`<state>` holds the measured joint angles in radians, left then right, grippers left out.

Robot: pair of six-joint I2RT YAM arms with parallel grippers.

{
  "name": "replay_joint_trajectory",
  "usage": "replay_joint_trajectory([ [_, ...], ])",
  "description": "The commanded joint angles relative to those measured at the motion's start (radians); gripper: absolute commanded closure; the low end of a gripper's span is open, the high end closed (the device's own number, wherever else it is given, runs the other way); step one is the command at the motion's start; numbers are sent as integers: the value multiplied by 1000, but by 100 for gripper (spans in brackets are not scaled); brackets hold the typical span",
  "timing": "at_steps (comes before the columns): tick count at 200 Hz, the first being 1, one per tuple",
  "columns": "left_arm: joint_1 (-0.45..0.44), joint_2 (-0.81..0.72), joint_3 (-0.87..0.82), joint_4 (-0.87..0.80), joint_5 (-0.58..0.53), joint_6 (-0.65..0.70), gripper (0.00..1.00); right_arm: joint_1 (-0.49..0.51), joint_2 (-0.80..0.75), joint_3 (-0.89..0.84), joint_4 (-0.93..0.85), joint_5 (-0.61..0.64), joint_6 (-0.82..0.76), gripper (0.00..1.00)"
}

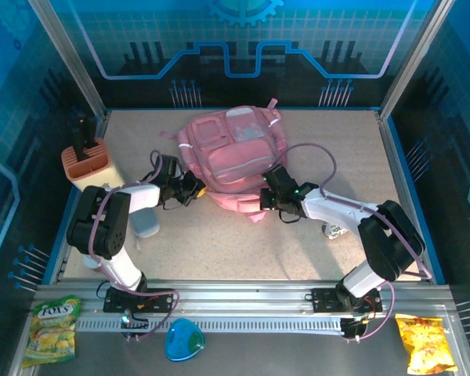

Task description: Pack the student bag

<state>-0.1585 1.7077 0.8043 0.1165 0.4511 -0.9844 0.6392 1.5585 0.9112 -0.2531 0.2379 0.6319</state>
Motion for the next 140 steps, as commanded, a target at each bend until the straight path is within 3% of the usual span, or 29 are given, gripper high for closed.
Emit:
replay_joint_trajectory([
  [1, 14, 26, 68, -49, -21, 76, 96, -6, -34, -11, -55, 95, 15, 100],
  [47, 60, 86, 251, -279, -103, 267, 85, 117, -7, -14, 70, 36, -25, 100],
  [86, 115, 13, 241, -320, -170, 251, 60, 202, 119, 83, 177, -95, 7, 100],
  [140, 117, -184, 139, -506, -267, 193, 44, 255, 289, 275, 218, -248, 5, 100],
])
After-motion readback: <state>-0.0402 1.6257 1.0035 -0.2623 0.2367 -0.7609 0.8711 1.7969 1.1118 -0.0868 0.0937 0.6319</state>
